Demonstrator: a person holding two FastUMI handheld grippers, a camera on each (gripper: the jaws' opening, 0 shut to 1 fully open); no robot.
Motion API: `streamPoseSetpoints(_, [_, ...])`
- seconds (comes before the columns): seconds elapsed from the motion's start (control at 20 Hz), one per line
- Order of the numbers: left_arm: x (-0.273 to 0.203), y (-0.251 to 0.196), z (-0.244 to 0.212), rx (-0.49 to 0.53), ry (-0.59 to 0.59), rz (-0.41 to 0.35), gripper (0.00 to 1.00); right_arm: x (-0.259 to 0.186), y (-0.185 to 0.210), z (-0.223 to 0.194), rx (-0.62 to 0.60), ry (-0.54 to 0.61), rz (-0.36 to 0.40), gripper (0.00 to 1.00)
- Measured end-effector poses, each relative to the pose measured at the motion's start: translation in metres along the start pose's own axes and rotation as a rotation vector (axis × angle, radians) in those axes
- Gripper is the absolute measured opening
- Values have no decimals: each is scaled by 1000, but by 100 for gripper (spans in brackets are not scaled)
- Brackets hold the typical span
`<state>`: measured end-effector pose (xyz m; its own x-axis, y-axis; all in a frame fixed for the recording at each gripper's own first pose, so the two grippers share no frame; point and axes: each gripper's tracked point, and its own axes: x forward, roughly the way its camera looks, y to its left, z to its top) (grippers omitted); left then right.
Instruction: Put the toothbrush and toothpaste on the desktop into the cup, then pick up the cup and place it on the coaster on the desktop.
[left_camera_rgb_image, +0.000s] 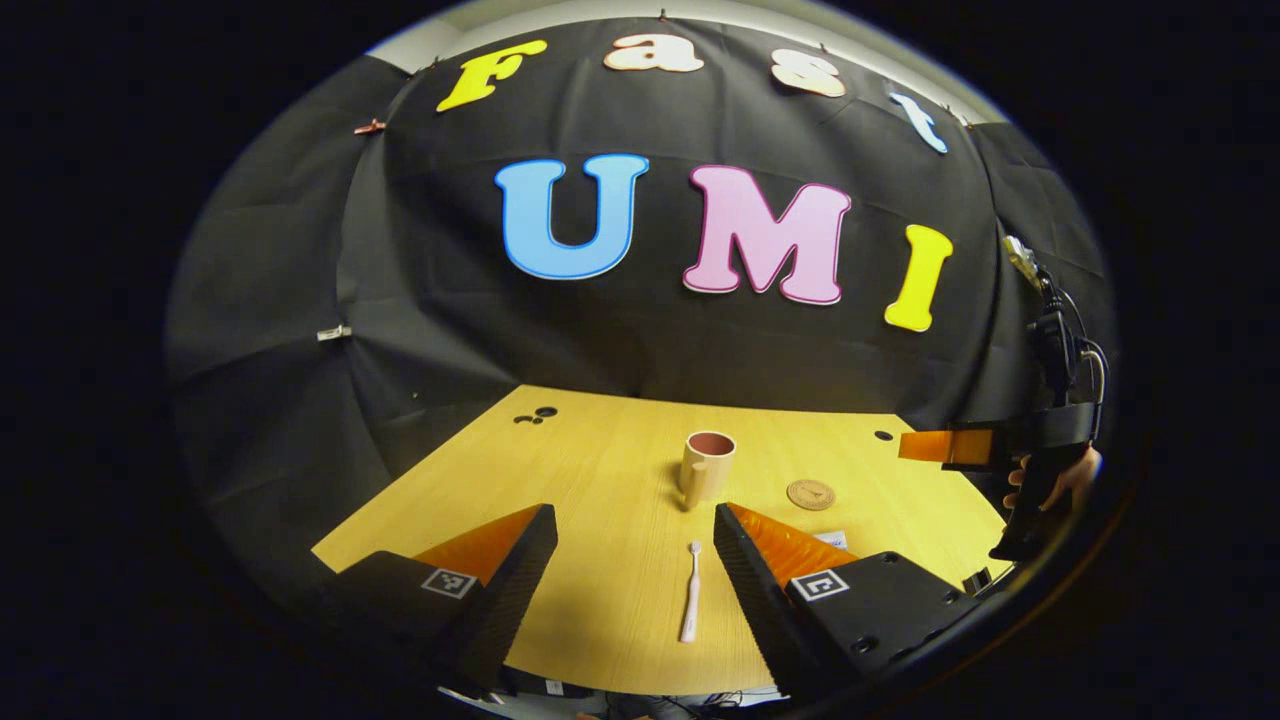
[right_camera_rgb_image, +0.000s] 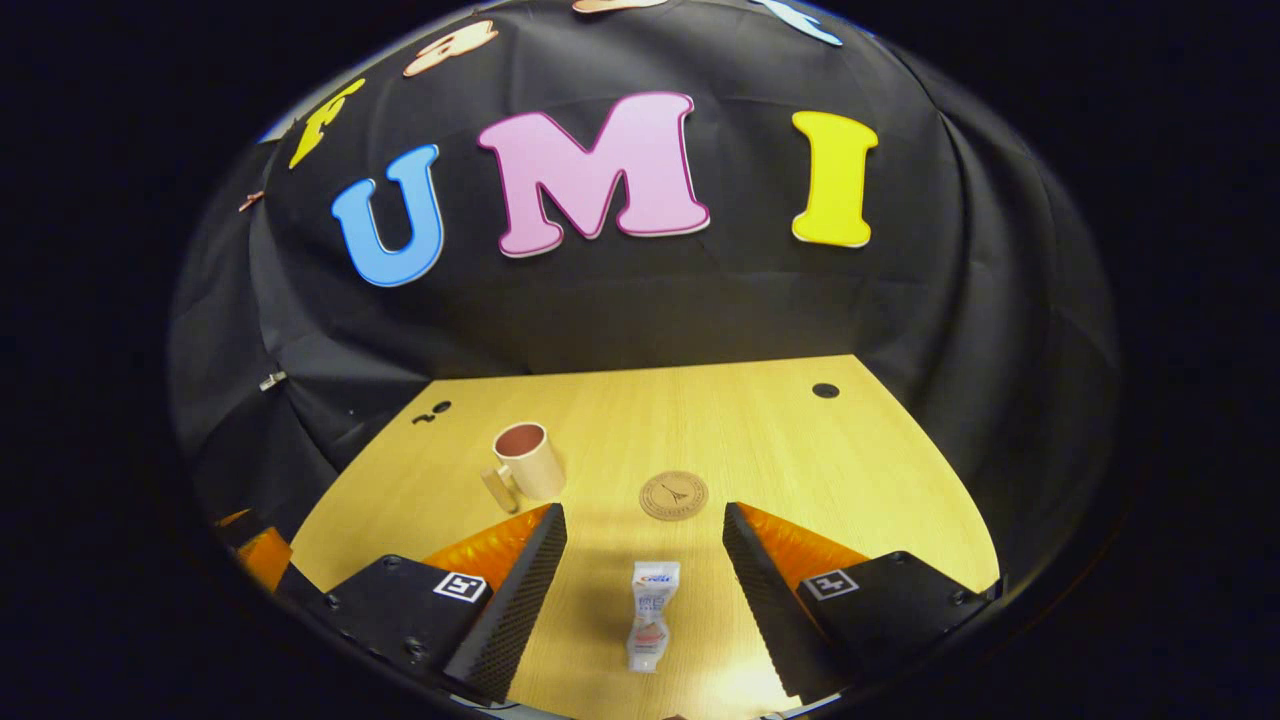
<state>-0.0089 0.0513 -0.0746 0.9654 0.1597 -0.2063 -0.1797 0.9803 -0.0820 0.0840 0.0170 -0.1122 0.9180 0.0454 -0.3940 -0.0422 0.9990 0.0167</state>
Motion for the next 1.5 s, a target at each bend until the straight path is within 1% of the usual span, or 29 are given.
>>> streamPoseSetpoints(0.05, [0,4,-3,14,7,19,98,6,-2,-7,-5,23,-6,97])
streamPoseSetpoints(0.1, [0,9,-6,27,14,40,94,11,-3,-14,-10,49,-10,98])
streamPoseSetpoints(0.15, [-1,12,-9,31,22,55,98,18,-5,-22,-19,78,-14,99])
streamPoseSetpoints(0.25, [-1,15,-14,19,43,75,98,27,-7,-38,-38,132,-17,99])
streamPoseSetpoints(0.4, [0,19,-22,18,70,114,98,41,-1,-63,-15,223,3,99])
streamPoseSetpoints(0.55, [3,20,-29,15,96,144,98,57,-1,-93,-50,310,5,99])
streamPoseSetpoints(0.7, [5,15,-35,17,120,161,98,68,-3,-115,-93,371,17,99])
streamPoseSetpoints(1.0, [15,2,-41,28,148,180,98,88,-5,-158,-88,499,10,99])
streamPoseSetpoints(1.05, [15,0,-41,30,152,181,94,90,-5,-163,-96,517,9,99])
streamPoseSetpoints(1.1, [18,-3,-42,32,155,181,98,93,-6,-167,-104,532,9,99])
streamPoseSetpoints(1.35, [20,-6,-45,44,174,185,97,91,-5,-188,-105,605,0,100])
streamPoseSetpoints(1.5, [21,-5,-47,39,180,189,97,90,-4,-188,-131,600,-3,99])
